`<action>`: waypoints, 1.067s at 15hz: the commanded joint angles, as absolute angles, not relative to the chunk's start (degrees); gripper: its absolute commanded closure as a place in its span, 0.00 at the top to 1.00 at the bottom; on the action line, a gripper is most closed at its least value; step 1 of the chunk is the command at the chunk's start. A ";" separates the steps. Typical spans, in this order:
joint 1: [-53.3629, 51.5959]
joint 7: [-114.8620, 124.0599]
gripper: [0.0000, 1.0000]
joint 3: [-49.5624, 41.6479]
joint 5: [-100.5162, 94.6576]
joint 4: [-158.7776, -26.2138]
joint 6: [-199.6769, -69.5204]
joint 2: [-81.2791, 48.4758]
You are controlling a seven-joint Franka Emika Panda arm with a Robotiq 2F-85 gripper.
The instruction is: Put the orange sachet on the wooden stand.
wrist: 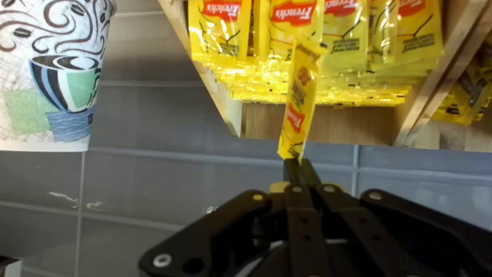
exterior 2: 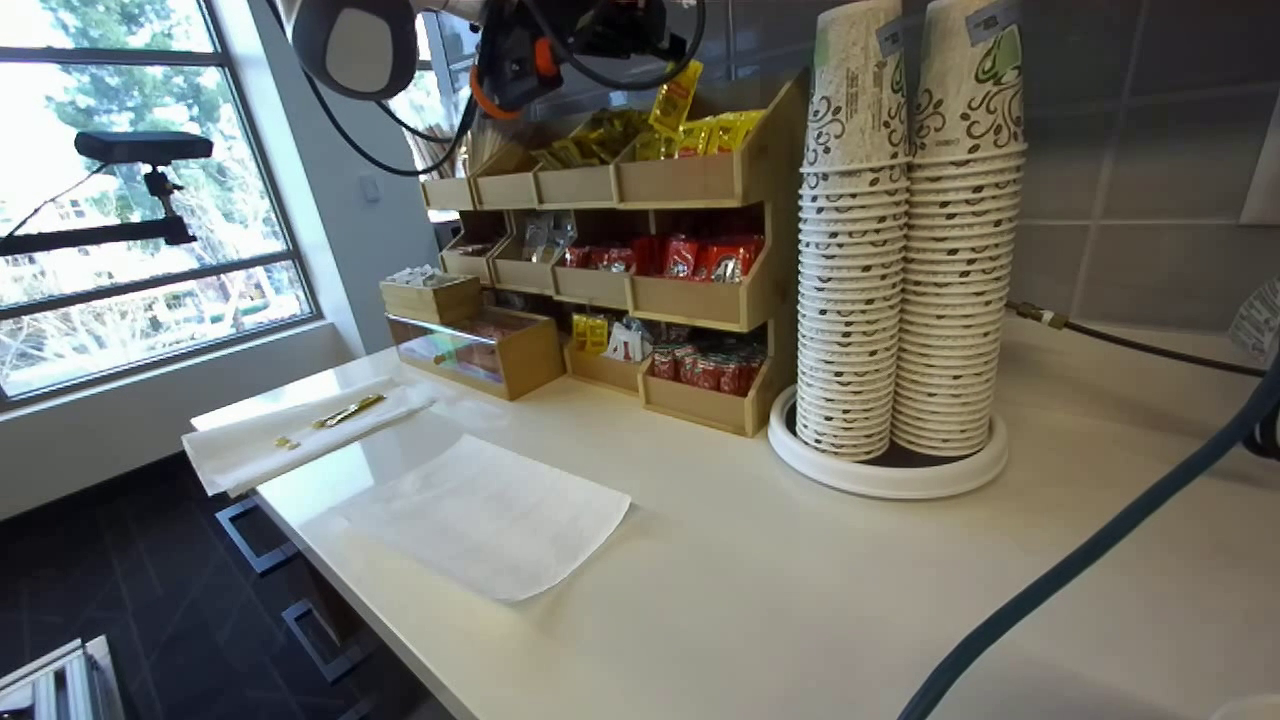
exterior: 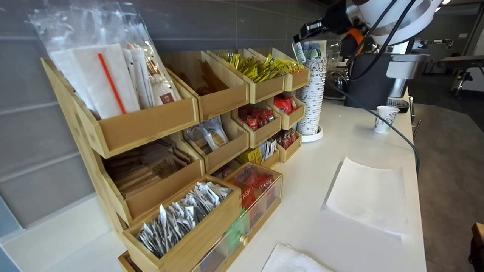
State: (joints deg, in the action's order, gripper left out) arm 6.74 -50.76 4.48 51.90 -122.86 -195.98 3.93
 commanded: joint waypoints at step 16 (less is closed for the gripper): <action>6.43 -52.26 0.00 4.53 54.32 -117.67 -198.52 -2.32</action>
